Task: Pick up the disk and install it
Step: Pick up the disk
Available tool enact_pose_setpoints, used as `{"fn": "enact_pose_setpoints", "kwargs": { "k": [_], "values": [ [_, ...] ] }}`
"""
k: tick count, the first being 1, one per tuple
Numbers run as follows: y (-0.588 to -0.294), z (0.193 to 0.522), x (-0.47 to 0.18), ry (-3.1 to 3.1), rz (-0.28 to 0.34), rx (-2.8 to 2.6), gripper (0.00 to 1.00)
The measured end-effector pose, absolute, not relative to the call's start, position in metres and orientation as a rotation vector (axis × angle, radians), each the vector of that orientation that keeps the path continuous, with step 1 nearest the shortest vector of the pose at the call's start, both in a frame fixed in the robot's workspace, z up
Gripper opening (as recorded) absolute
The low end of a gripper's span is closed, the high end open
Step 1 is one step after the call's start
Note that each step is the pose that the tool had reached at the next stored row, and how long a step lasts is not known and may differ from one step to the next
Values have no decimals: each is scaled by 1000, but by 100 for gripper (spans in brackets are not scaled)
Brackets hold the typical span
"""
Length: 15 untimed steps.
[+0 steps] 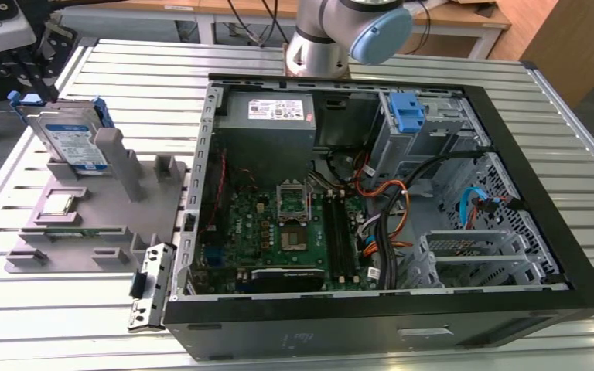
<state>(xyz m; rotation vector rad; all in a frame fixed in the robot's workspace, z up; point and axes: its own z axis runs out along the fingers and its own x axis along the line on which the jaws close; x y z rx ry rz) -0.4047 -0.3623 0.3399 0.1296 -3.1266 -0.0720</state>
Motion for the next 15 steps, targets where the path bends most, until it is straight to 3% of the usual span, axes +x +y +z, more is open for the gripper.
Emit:
{"fn": "enact_pose_setpoints", "kwargs": {
  "k": [15],
  "values": [
    [-362, 340, -405, -3117, -71, 259, 10]
  ]
}}
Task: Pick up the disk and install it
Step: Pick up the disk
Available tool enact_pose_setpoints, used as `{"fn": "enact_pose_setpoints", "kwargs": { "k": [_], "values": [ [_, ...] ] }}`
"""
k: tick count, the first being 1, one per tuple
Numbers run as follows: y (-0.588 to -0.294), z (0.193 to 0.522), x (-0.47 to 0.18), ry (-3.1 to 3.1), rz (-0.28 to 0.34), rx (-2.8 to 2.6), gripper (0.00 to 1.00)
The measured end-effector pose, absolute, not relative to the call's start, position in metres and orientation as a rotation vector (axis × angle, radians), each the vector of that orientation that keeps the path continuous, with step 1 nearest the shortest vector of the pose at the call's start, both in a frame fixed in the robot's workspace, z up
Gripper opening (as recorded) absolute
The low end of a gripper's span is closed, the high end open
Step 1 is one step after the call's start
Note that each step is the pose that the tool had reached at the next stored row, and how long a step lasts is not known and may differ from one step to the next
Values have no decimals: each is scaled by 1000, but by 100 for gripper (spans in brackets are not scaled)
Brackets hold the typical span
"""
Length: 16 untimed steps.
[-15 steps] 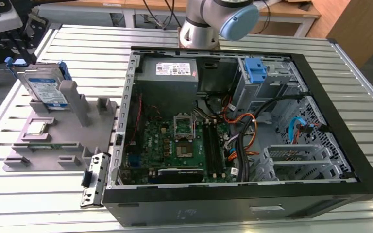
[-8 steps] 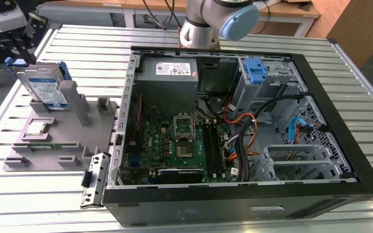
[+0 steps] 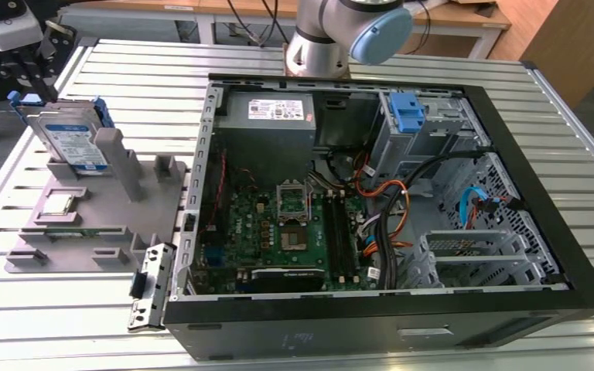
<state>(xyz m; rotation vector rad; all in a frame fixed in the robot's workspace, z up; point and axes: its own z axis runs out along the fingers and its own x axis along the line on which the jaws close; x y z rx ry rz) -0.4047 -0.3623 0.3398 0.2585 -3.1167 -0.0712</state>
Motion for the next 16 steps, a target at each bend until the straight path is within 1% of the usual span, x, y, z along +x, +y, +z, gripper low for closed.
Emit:
{"fn": "enact_pose_setpoints", "kwargs": {
  "k": [8, 16],
  "values": [
    [-362, 340, -405, -3097, -70, 416, 10],
    [-362, 340, -405, -3094, -70, 438, 10]
  ]
}}
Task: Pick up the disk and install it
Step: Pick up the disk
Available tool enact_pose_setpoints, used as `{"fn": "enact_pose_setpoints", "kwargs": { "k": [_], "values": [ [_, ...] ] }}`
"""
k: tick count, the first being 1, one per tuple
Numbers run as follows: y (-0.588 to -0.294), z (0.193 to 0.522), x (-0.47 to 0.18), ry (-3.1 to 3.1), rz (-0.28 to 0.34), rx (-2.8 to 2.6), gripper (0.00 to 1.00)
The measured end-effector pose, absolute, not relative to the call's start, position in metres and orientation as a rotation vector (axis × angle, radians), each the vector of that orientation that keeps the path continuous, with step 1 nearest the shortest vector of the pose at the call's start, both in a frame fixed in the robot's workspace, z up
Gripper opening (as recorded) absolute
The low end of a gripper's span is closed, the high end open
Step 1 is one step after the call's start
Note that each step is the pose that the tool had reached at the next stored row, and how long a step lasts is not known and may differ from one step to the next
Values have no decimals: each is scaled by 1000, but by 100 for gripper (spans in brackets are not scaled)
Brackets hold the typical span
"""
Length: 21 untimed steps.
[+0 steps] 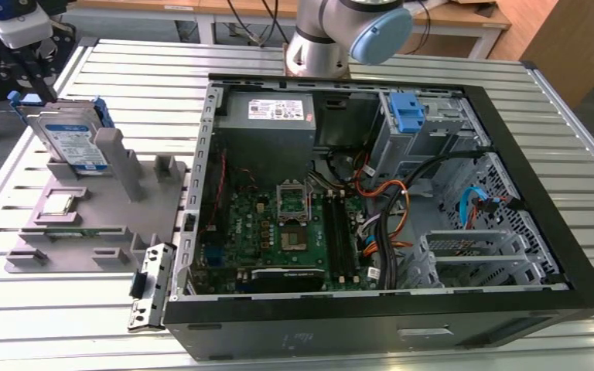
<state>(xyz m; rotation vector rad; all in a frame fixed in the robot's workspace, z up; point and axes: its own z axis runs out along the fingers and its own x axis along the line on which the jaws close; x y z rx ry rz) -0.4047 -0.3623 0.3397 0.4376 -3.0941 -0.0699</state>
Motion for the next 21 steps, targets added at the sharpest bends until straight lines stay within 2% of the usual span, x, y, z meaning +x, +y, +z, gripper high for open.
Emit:
{"fn": "enact_pose_setpoints", "kwargs": {
  "k": [21],
  "values": [
    [-362, 340, -405, -3037, -67, 720, 10]
  ]
}}
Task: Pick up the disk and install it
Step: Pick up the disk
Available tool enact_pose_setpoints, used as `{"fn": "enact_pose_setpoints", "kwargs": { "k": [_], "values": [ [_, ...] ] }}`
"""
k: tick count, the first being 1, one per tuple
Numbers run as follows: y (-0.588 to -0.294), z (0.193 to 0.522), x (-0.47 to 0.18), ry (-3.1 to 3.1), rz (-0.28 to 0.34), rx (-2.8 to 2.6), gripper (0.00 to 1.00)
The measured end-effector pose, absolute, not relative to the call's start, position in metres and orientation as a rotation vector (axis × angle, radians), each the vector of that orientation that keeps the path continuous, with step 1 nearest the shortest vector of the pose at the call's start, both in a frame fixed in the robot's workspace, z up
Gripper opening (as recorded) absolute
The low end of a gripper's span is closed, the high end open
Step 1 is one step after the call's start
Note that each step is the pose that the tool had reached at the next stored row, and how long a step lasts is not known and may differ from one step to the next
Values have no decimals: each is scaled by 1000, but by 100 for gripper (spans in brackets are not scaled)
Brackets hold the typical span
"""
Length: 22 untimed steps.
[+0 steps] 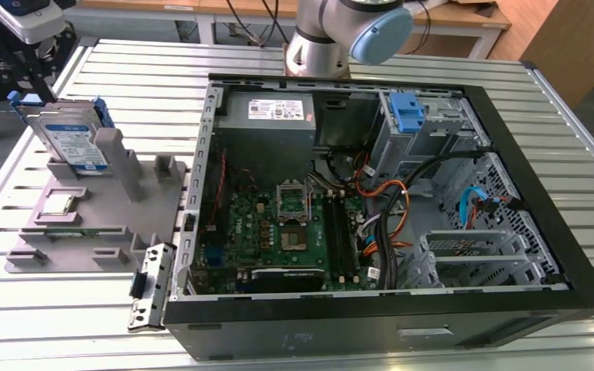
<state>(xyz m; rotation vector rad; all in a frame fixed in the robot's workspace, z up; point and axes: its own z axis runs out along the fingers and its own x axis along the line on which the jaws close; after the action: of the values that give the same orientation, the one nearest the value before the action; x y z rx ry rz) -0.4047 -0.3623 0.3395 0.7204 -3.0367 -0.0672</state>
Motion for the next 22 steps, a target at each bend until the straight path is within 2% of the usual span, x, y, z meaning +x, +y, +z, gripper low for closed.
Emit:
{"fn": "enact_pose_setpoints", "kwargs": {
  "k": [22],
  "values": [
    [-362, 339, -405, -2884, -62, 1176, 10]
  ]
}}
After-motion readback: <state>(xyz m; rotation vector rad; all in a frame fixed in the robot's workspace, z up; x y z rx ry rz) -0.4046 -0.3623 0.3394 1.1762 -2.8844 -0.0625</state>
